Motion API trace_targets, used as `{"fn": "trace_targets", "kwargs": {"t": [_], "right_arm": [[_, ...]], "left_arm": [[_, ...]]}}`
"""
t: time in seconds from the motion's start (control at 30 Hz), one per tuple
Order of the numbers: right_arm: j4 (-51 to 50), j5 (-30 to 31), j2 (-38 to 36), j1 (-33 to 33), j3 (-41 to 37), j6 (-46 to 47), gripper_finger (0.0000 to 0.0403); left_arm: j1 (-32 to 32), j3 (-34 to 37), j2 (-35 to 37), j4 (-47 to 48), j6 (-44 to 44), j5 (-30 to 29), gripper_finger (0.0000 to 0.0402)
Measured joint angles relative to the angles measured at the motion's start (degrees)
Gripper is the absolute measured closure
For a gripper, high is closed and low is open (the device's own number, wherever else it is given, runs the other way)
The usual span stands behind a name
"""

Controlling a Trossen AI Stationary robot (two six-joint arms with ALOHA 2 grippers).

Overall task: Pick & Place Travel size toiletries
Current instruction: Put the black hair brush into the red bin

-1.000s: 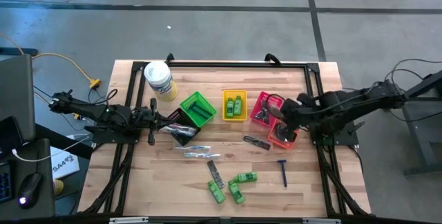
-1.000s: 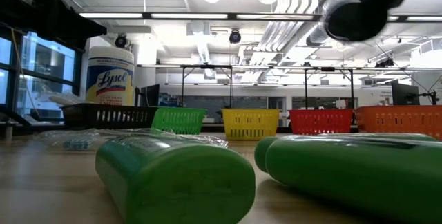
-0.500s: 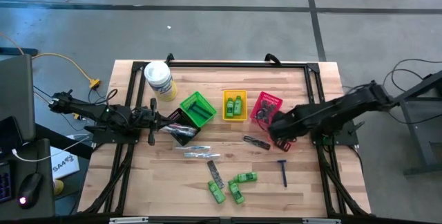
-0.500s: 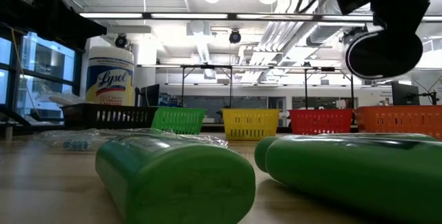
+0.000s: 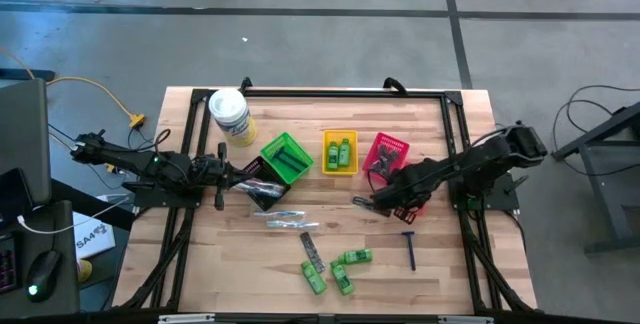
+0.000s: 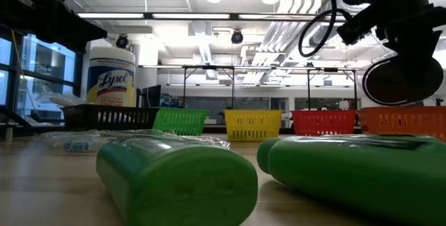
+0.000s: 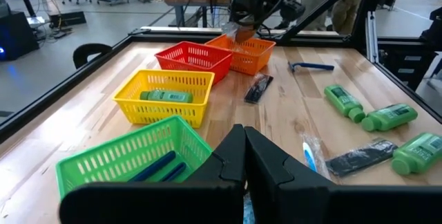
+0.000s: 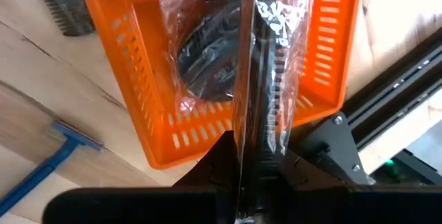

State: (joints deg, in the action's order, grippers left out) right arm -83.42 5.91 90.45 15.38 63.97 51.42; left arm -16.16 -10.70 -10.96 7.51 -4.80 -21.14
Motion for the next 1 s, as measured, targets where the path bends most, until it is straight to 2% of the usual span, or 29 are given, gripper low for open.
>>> {"fn": "trace_targets", "kwargs": {"t": [0.17,0.53,0.73,0.87,1.0], "right_arm": [[3.4,1.7,0.0,-0.3,-2.1,0.0,0.0375],[4.5,6.7,0.0,-2.1,-8.3,-0.5,0.0375],[10.0,7.7,0.0,-2.0,-10.0,-2.9,0.0370],[12.5,6.2,0.0,-1.9,-10.5,-6.2,0.0354],[14.0,2.7,0.0,-1.7,-10.5,-9.3,0.0314]], "left_arm": [[0.0,0.0,0.0,0.0,0.0,0.0,0.0401],[0.0,0.0,0.0,0.1,0.0,-0.1,0.0401],[0.0,0.0,0.0,0.1,0.0,-0.2,0.0401],[0.0,0.0,0.0,0.1,-0.1,-0.2,0.0401],[0.0,0.0,0.0,0.2,-0.2,-0.2,0.0401]]}}
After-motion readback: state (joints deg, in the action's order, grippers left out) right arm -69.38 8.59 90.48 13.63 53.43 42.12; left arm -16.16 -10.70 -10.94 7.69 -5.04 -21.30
